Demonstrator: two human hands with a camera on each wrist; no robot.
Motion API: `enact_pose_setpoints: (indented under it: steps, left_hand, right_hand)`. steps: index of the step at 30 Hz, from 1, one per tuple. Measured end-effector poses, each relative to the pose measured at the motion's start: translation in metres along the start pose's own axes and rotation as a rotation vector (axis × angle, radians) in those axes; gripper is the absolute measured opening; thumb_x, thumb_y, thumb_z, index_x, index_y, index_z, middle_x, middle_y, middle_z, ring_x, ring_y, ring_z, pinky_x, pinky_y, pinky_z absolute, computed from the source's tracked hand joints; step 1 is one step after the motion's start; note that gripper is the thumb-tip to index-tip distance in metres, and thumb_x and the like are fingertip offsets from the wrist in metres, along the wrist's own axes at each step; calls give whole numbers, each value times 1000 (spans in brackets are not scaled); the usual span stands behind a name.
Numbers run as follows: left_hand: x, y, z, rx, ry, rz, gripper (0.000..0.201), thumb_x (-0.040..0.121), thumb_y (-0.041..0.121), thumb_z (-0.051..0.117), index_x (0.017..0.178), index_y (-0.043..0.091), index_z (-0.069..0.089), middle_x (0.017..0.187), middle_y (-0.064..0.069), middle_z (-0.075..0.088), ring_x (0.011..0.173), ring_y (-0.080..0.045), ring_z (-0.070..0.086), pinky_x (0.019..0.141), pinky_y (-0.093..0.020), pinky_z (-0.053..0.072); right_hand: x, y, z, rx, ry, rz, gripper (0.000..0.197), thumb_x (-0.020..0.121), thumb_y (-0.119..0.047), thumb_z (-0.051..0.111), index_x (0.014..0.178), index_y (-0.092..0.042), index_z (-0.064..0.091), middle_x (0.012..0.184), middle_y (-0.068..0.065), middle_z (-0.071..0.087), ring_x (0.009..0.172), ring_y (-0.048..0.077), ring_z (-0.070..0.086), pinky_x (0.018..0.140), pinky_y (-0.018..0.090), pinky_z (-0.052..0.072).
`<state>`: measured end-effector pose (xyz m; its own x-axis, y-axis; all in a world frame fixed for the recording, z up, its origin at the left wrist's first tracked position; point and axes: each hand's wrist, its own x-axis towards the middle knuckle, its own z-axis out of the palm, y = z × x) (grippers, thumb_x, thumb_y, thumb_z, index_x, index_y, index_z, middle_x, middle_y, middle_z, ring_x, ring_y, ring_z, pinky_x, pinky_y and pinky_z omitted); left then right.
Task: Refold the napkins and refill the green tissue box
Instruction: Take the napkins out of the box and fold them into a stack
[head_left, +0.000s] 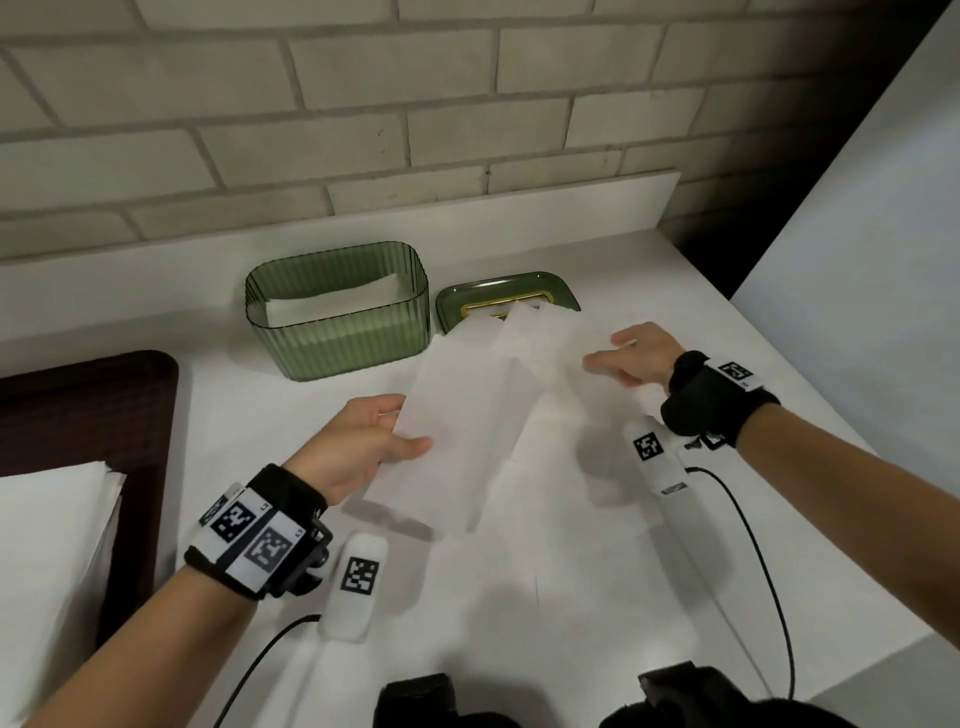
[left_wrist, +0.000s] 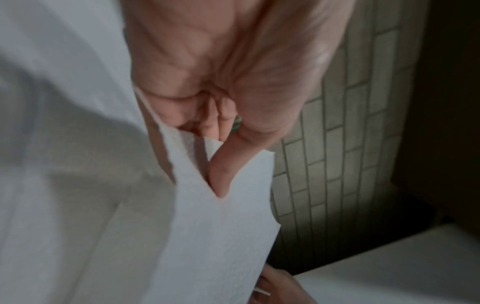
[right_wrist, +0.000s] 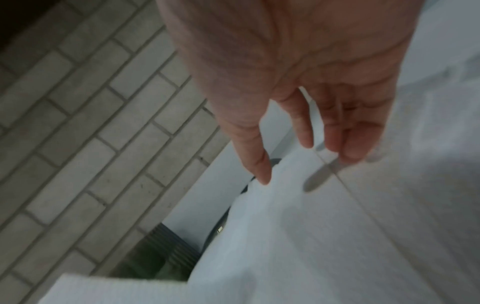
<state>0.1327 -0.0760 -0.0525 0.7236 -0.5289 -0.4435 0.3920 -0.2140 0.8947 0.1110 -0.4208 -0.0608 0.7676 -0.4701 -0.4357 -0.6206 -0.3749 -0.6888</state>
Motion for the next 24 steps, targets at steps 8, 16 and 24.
enact_pose_setpoints:
  steps: [8, 16, 24]
  left_hand:
    - [5, -2, 1, -56, 36, -66, 36, 86, -19, 55, 104, 9, 68, 114, -16, 70, 95, -25, 68, 97, -39, 49]
    - [-7, -7, 55, 980, 168, 353, 70, 84, 74, 38, 137, 29, 34, 135, -1, 36, 126, -18, 35, 102, -39, 37]
    - [-14, -29, 113, 1665, -201, 433, 76, 91, 35, 51, 150, 36, 2, 138, -20, 28, 118, -41, 39, 77, -37, 40]
  right_hand:
    - [6, -14, 19, 151, 78, 11, 81, 70, -20, 86, 136, -10, 39, 117, 16, 64, 68, 15, 57, 56, 22, 46]
    - [-9, -11, 26, -183, 141, -135, 55, 69, -31, 83, 116, -19, 57, 110, 3, 58, 94, 19, 56, 72, 26, 43]
    - [-13, -18, 28, -360, 114, -24, 87, 67, -46, 84, 134, -9, 43, 133, 9, 50, 120, 28, 52, 86, 30, 43]
